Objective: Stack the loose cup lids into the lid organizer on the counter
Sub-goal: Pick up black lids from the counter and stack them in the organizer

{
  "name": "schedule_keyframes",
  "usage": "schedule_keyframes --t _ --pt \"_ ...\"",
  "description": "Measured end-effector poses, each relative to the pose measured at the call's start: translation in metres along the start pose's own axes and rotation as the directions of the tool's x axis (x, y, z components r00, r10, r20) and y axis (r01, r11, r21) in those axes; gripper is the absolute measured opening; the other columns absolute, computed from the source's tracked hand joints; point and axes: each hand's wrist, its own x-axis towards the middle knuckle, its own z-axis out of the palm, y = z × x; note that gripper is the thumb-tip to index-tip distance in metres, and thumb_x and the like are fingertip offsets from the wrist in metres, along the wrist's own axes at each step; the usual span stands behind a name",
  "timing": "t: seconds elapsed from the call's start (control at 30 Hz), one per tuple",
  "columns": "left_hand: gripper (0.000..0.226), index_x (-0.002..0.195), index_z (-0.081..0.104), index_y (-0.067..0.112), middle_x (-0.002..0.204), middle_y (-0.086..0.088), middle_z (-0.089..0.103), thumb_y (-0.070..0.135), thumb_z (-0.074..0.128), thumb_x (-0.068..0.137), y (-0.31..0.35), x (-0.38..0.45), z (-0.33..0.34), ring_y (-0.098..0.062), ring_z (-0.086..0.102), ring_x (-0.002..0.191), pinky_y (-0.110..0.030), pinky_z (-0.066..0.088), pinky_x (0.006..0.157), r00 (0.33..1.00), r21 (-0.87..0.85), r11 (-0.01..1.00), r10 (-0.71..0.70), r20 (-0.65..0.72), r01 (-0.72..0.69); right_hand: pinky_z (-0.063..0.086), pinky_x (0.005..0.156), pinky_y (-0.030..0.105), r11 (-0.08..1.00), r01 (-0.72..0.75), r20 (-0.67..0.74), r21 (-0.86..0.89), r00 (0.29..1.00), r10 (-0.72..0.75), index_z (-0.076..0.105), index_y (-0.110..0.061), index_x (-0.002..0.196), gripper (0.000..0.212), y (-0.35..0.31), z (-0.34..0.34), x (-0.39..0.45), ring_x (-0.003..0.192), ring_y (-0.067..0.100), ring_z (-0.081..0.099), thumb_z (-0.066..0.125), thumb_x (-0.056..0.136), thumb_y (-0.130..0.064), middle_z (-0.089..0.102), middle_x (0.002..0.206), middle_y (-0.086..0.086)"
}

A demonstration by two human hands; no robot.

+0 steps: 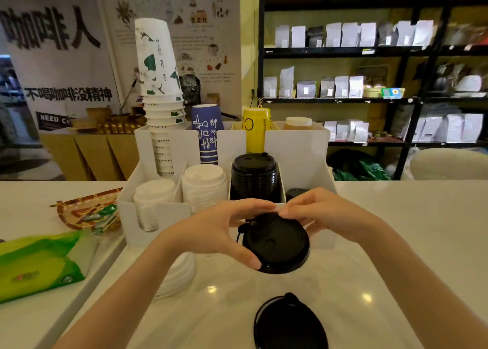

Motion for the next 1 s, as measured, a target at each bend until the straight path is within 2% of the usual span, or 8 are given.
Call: schedule_keyframes --t 0.2,0.3,0.4,0.53,0.63,0.8,0.9,1.0 --pt "0.061 0.126 0.043 0.035 0.135 0.011 0.047 0.014 0.068 0.074 0.012 0.011 -0.024 -0.001 0.039 0.126 -0.028 0.027 0.111 0.956 0.056 0.996 0.079 -0.282 -0.066 0.055 0.053 0.022 0.961 0.17 -0.402 0.219 0.913 -0.07 0.072 -0.012 0.088 0.018 -0.015 -0.017 0.007 0.074 0.02 0.069 0.064 0.079 -0.027 0.073 0.08 0.009" --pt "0.052 0.125 0.044 0.03 0.129 0.015 0.047 0.018 0.063 0.078 0.022 0.022 -0.03 -0.001 0.04 0.121 -0.027 0.034 0.105 0.8 0.156 0.983 0.168 -0.576 -0.093 0.054 0.049 0.023 0.897 0.301 -0.564 0.325 0.823 -0.071 0.07 -0.015 0.079 0.01 -0.031 -0.022 0.018 0.072 0.019 0.068 0.063 0.08 -0.022 0.071 0.079 0.009" --pt "0.046 0.121 0.05 0.026 0.117 0.013 0.052 0.024 0.064 0.077 0.028 0.038 -0.024 -0.004 0.047 0.112 -0.023 0.04 0.093 0.629 0.185 0.976 0.214 -0.748 -0.113 0.05 0.046 0.019 0.877 0.371 -0.699 0.305 0.713 -0.059 0.067 -0.021 0.072 0.011 -0.044 -0.02 0.034 0.068 0.012 0.065 0.062 0.081 -0.024 0.07 0.074 0.002" --pt "0.062 0.124 0.046 0.022 0.122 0.003 0.054 0.035 0.071 0.069 0.02 0.061 -0.014 -0.009 0.045 0.113 -0.032 0.042 0.097 0.556 0.257 0.966 0.229 -0.799 -0.028 0.052 0.051 0.02 0.89 0.389 -0.792 0.238 0.609 -0.054 0.07 -0.018 0.081 0.012 -0.046 -0.012 0.055 0.077 0.016 0.065 0.061 0.081 -0.026 0.07 0.078 0.002" --pt "0.068 0.124 0.044 0.024 0.119 0.004 0.055 0.039 0.074 0.064 0.012 0.072 -0.016 -0.009 0.045 0.112 -0.031 0.041 0.098 0.538 0.222 0.975 0.198 -0.819 -0.02 0.051 0.057 0.017 0.916 0.378 -0.795 0.134 0.592 -0.128 0.068 -0.015 0.096 0.02 -0.042 -0.005 0.065 0.079 0.015 0.064 0.056 0.085 -0.026 0.07 0.084 0.005" --pt "0.069 0.122 0.045 0.026 0.111 0.013 0.05 0.037 0.076 0.062 -0.001 0.078 -0.029 -0.006 0.043 0.11 -0.015 0.036 0.088 0.595 0.145 0.989 0.124 -0.794 -0.013 0.037 0.056 0.027 0.94 0.341 -0.754 -0.017 0.613 -0.236 0.064 0.004 0.083 0.036 -0.029 0.0 0.067 0.06 0.017 0.048 0.045 0.091 -0.026 0.06 0.074 0.022" --pt "0.073 0.125 0.045 0.025 0.109 0.013 0.041 0.038 0.076 0.061 -0.007 0.078 -0.038 -0.014 0.035 0.121 -0.028 0.037 0.097 0.661 0.127 0.989 0.048 -0.748 0.072 0.042 0.065 0.034 0.94 0.338 -0.749 -0.033 0.614 -0.248 0.063 0.006 0.09 0.037 -0.021 -0.003 0.068 0.08 0.027 0.054 0.044 0.091 -0.026 0.065 0.09 0.028" --pt "0.072 0.127 0.044 0.022 0.108 0.011 0.045 0.034 0.076 0.063 -0.009 0.079 -0.046 -0.016 0.041 0.118 -0.033 0.038 0.097 0.728 0.051 0.996 -0.014 -0.685 0.068 0.039 0.052 0.03 0.943 0.323 -0.728 -0.084 0.626 -0.279 0.064 0.005 0.081 0.038 -0.014 -0.004 0.07 0.061 0.023 0.052 0.044 0.091 -0.026 0.063 0.07 0.024"
